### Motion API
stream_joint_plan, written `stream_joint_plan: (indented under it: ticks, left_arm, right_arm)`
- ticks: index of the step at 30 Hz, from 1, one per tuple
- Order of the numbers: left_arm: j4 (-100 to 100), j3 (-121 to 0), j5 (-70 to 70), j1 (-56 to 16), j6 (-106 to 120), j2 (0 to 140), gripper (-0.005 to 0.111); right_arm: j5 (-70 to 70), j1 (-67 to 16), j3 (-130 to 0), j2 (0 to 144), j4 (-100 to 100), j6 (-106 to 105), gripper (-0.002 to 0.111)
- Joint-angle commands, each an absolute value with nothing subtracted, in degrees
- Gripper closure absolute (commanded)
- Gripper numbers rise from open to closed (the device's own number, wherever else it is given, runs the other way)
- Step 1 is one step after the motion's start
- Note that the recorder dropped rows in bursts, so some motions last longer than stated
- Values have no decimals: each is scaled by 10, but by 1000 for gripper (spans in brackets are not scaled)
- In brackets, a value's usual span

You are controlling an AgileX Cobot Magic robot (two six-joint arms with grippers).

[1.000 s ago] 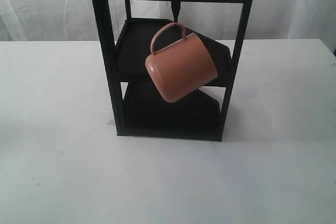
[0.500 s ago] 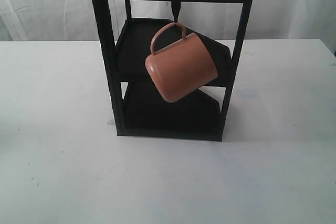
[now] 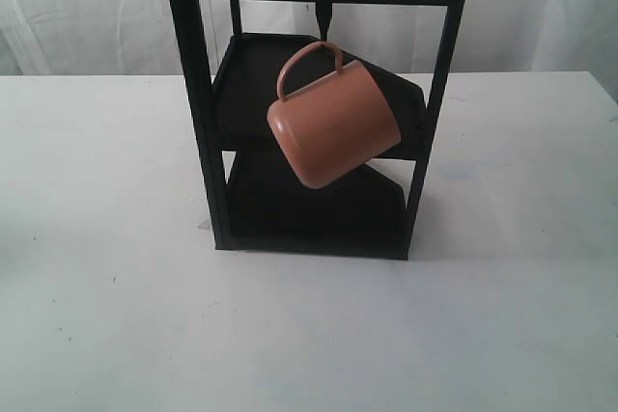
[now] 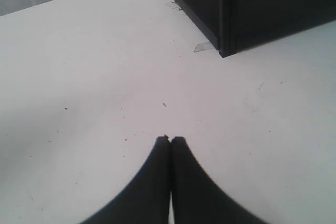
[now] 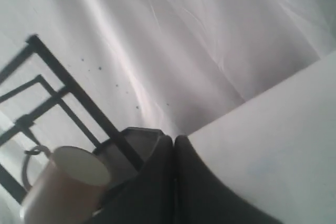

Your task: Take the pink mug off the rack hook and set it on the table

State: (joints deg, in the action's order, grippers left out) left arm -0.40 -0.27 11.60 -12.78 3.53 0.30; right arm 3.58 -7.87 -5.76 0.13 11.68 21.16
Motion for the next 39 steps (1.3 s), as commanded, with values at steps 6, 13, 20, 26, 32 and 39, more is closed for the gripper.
stream_joint_plan:
  ticks: [6, 13, 20, 26, 32, 39]
  left_arm:
    - [-3, 0, 118, -126, 32, 0, 107]
    - [-3, 0, 118, -126, 32, 0, 107]
    - [-3, 0, 117, -126, 32, 0, 107]
    - [-3, 0, 117, -126, 32, 0, 107]
    - [-3, 0, 117, -126, 32, 0, 107]
    - [-3, 0, 117, -126, 32, 0, 107]
  right_arm:
    - [149, -173, -272, 42, 137, 87, 108]
    - [352, -222, -390, 173, 400, -226, 108]
    - [451, -223, -405, 316, 642, -456, 83]
    - [399, -223, -405, 402, 656, -601, 56]
    - [423, -223, -405, 464, 628, -630, 54]
    - [332, -223, -405, 467, 513, -613, 53]
